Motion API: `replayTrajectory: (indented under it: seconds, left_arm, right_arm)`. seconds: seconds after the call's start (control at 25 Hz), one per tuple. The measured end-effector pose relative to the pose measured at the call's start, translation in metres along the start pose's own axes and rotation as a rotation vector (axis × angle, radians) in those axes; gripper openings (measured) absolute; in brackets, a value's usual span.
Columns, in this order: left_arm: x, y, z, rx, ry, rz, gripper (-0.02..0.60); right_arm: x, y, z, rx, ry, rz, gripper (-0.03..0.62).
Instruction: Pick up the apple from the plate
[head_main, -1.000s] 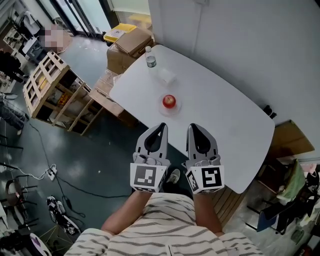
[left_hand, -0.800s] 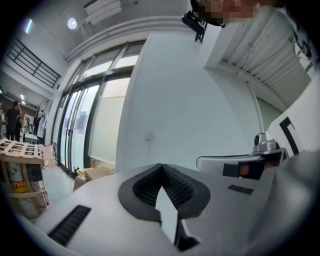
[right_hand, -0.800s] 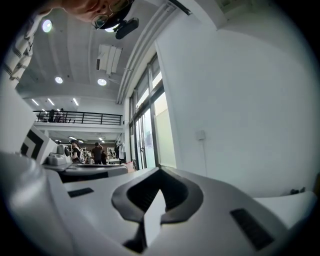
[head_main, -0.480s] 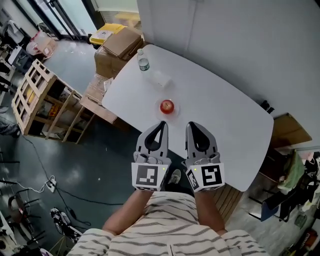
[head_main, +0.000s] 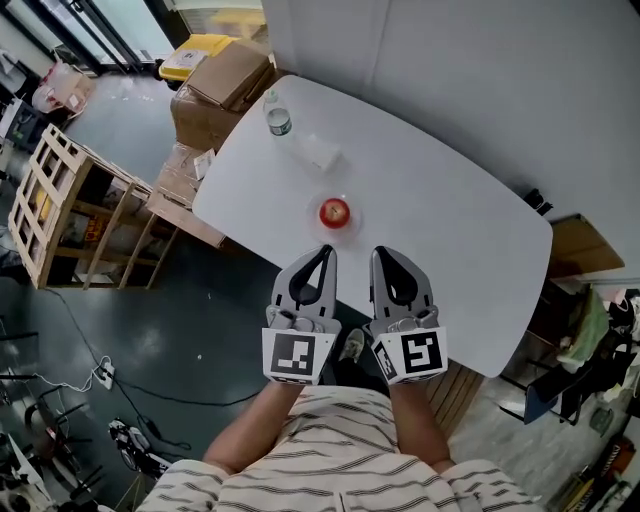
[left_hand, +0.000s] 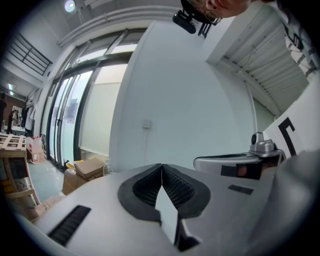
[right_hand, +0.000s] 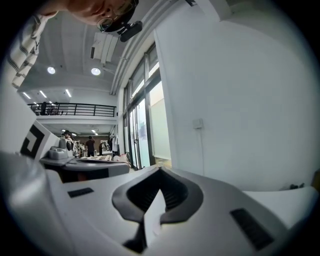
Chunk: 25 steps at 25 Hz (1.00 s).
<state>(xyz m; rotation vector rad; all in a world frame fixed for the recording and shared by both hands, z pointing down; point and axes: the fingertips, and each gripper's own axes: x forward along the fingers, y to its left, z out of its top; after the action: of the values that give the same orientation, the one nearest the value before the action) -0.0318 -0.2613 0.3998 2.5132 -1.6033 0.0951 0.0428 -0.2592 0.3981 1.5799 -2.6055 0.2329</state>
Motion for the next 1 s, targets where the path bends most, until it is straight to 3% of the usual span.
replayTrajectory:
  seconds: [0.44, 0.64, 1.0]
  left_arm:
    - [0.027, 0.02, -0.059, -0.032, 0.094, 0.039, 0.01]
    - [0.044, 0.019, -0.088, -0.062, 0.139, 0.053, 0.08]
    - [0.067, 0.032, -0.146, -0.013, 0.24, 0.086, 0.197]
  right_arm:
    - [0.001, -0.015, -0.046, 0.023, 0.093, -0.037, 0.0]
    - [0.002, -0.015, -0.062, 0.044, 0.103, -0.016, 0.001]
    - [0.003, -0.025, -0.09, 0.062, 0.163, -0.031, 0.0]
